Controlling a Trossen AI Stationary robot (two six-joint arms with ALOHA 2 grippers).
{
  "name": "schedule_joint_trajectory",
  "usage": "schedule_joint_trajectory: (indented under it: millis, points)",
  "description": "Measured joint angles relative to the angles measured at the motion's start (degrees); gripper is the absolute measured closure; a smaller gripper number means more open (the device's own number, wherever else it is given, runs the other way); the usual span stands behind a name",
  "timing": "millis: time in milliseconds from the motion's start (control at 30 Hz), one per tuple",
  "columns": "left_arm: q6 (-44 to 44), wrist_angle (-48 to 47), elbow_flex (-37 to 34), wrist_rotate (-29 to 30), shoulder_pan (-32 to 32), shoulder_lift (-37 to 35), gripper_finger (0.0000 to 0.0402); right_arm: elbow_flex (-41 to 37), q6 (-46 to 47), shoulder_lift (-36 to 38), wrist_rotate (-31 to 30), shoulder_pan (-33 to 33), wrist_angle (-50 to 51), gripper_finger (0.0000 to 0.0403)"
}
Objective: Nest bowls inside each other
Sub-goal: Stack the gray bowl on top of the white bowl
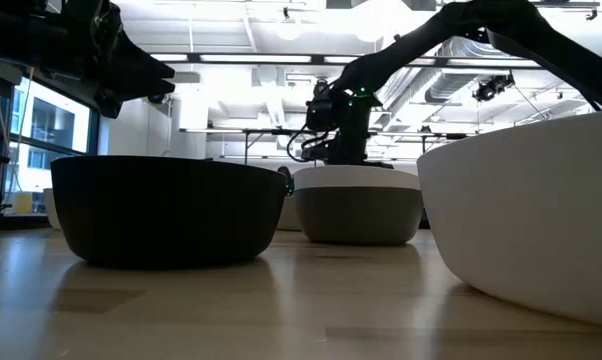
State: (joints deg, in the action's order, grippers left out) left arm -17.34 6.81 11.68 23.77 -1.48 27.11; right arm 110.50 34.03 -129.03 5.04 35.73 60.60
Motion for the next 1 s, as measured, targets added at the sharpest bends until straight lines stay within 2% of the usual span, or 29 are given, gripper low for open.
schedule_joint_trajectory:
  millis: [167,333,633,800,1000]
  points:
    - [0.0,-0.2,0.0,-0.2,0.0,0.0,0.0265,0.0,-0.5,0.0,-0.3,0.2,0.2,0.0351]
    - [0.0,-0.2,0.0,-0.2,0.0,0.0,0.0265,0.0,-3.0,0.0,-0.3,0.3,0.7,0.0396]
    - [0.0,-0.2,0.0,-0.2,0.0,0.0,0.0265,0.7,-4.6,0.0,-0.5,0.3,1.7,0.0402]
    - [0.0,-0.2,0.0,-0.1,0.0,0.0,0.0265,4.2,-5.9,0.0,-1.1,1.0,3.1,0.0402]
    - [0.0,-0.2,0.0,0.0,0.0,0.0,0.0265,12.4,-10.3,0.0,-1.1,1.5,8.5,0.0402]
